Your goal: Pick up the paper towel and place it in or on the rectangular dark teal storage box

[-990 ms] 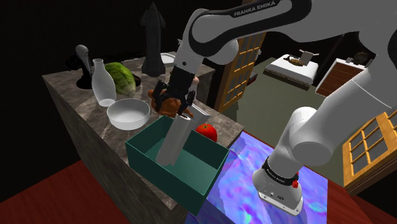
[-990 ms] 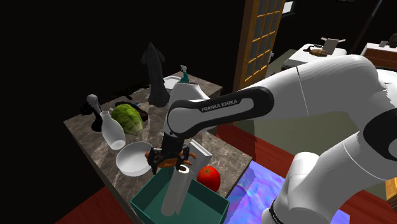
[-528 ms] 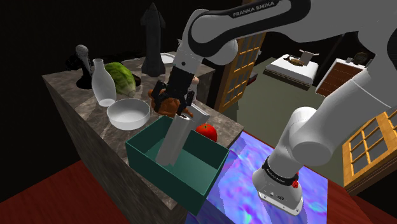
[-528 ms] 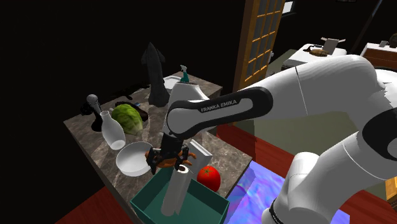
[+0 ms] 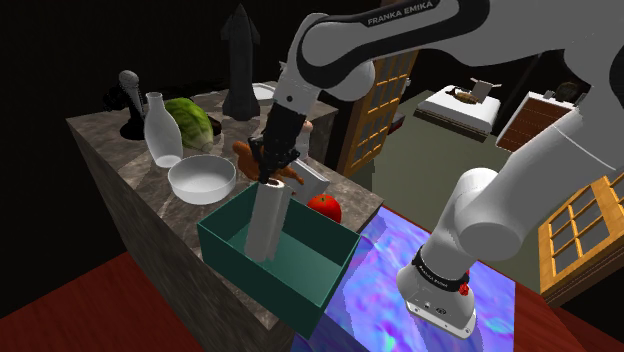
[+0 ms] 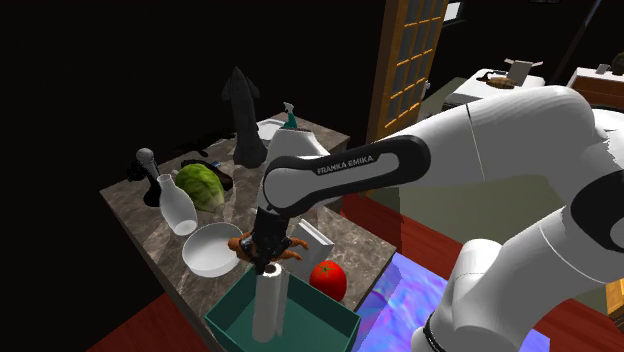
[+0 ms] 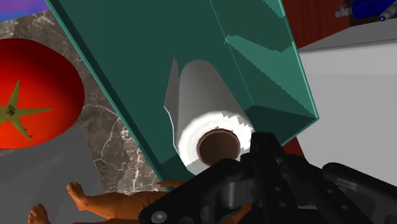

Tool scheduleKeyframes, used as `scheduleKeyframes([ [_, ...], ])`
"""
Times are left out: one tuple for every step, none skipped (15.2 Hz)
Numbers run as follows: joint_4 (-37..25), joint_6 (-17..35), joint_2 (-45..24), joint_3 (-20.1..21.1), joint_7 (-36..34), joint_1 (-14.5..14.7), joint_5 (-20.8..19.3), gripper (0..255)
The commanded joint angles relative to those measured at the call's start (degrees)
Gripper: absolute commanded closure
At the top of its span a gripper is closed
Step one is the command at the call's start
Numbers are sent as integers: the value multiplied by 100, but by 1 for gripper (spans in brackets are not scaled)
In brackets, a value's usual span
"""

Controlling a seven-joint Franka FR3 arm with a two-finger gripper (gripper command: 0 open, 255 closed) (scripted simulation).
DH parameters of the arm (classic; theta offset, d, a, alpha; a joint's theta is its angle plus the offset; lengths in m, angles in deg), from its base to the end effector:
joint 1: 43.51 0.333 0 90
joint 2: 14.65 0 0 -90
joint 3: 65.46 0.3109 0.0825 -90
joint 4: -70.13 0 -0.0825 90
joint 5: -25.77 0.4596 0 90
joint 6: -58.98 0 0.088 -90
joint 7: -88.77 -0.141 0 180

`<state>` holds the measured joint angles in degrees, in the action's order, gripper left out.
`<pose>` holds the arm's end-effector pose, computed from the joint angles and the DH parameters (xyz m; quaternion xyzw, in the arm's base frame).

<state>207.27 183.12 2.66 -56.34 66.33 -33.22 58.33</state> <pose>0.4885 0.2084 0.3689 -0.9597 0.1769 0.0406 0.2143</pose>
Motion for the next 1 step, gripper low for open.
scheduleKeyframes([
  [22, -7, -29, 2, 7, 0, -7, 255],
])
